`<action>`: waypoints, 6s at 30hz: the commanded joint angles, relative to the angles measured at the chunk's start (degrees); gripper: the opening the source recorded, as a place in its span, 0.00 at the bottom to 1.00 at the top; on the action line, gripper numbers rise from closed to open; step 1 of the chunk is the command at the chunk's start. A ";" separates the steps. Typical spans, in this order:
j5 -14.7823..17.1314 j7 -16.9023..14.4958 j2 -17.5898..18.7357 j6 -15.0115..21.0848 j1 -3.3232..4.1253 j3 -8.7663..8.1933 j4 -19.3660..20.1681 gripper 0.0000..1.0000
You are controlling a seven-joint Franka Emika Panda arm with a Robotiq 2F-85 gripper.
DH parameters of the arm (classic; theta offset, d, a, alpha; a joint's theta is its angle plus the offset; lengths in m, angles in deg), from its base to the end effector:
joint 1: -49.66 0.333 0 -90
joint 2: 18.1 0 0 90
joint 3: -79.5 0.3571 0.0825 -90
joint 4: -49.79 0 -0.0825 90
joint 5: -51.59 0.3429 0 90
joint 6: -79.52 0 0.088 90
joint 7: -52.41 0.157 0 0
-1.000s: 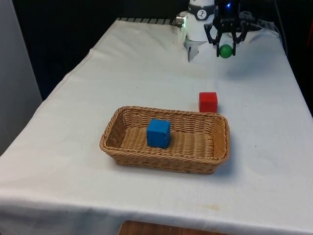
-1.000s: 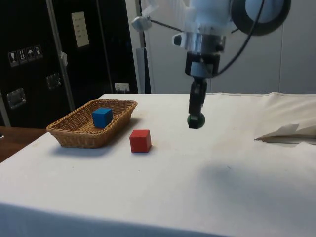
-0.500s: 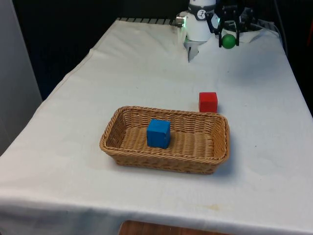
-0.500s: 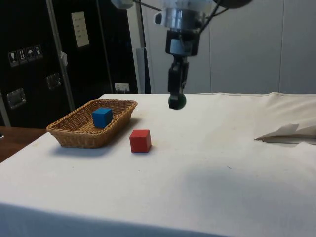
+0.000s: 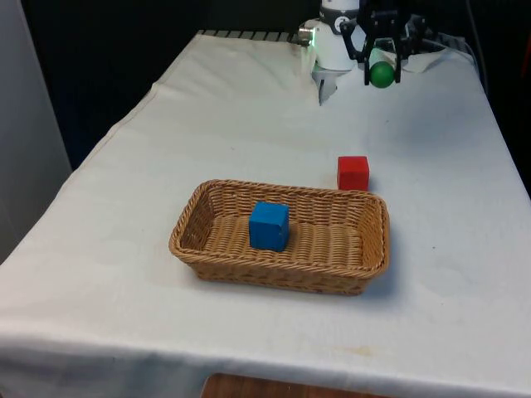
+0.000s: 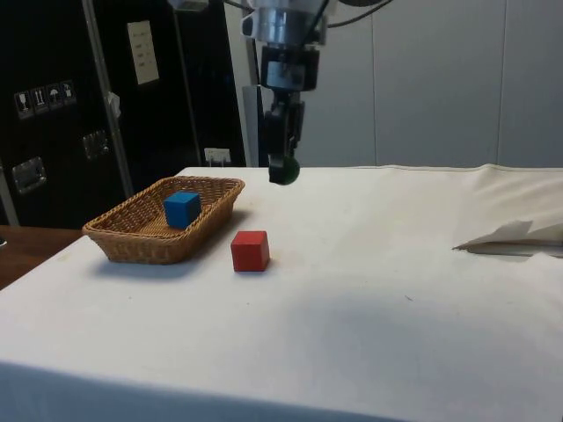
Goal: Place all non-red objects into the basket.
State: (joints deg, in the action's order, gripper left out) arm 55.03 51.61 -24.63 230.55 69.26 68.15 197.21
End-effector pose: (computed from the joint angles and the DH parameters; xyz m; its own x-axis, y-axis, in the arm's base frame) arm 0.4314 0.0628 0.3431 0.9799 0.1005 0.1725 0.1119 -0.9920 -0.0577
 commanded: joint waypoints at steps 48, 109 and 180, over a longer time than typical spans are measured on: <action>4.30 -6.19 29.91 -2.64 -1.43 -3.61 -30.94 0.00; 12.61 -11.29 42.86 -5.21 -3.27 -5.44 -46.64 1.00; -3.67 -7.39 15.30 -7.45 -1.95 -5.56 -19.94 1.00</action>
State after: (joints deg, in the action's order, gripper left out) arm 51.36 44.22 -9.34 223.10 67.31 62.60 177.27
